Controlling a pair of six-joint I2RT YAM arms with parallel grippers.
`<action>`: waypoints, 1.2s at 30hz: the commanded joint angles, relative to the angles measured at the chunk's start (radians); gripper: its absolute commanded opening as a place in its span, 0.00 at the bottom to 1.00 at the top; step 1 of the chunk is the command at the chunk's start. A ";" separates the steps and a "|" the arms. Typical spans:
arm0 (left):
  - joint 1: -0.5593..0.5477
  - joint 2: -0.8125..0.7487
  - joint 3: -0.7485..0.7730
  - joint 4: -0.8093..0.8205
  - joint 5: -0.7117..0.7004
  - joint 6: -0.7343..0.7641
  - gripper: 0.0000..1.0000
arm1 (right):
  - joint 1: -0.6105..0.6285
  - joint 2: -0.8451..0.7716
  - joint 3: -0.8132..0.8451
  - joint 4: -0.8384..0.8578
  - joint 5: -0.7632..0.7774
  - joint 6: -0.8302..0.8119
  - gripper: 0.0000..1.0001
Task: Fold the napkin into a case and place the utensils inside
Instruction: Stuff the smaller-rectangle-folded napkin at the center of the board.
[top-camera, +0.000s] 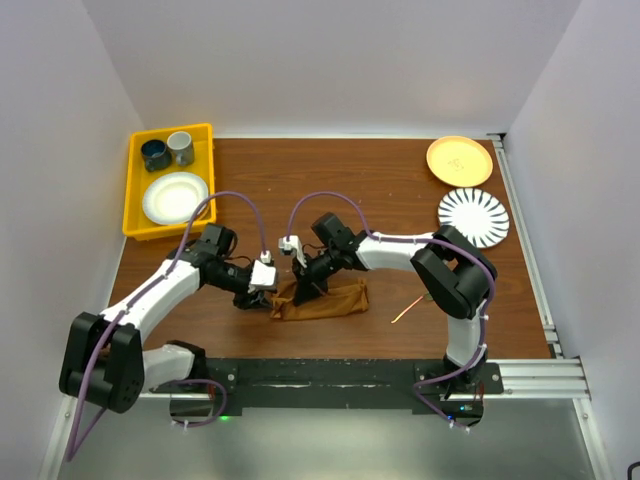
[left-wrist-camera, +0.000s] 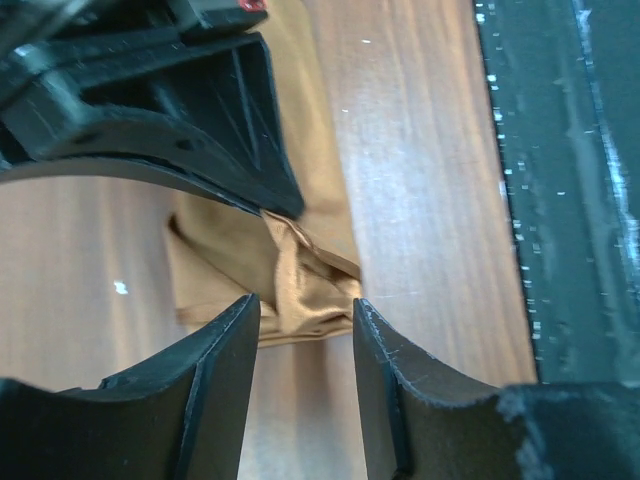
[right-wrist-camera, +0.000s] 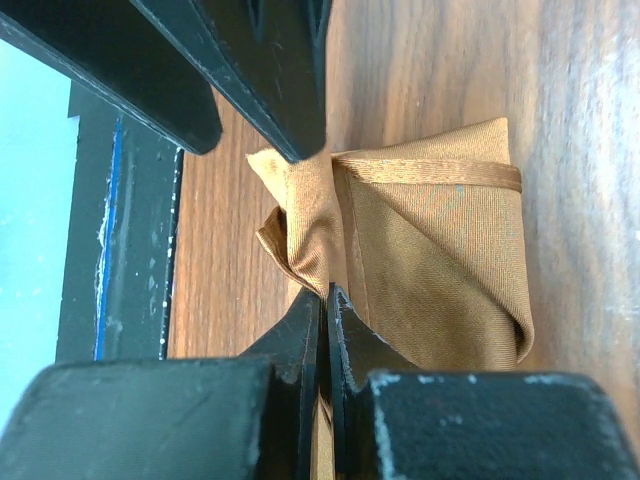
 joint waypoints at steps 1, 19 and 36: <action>0.022 0.020 0.028 -0.003 0.051 -0.019 0.48 | 0.002 -0.036 -0.020 0.047 -0.002 0.025 0.00; 0.042 0.156 0.054 -0.007 0.079 -0.010 0.43 | 0.001 -0.057 -0.027 0.073 0.008 0.048 0.00; 0.019 0.151 0.049 -0.033 0.100 0.094 0.01 | 0.001 -0.022 0.019 0.053 0.002 0.060 0.28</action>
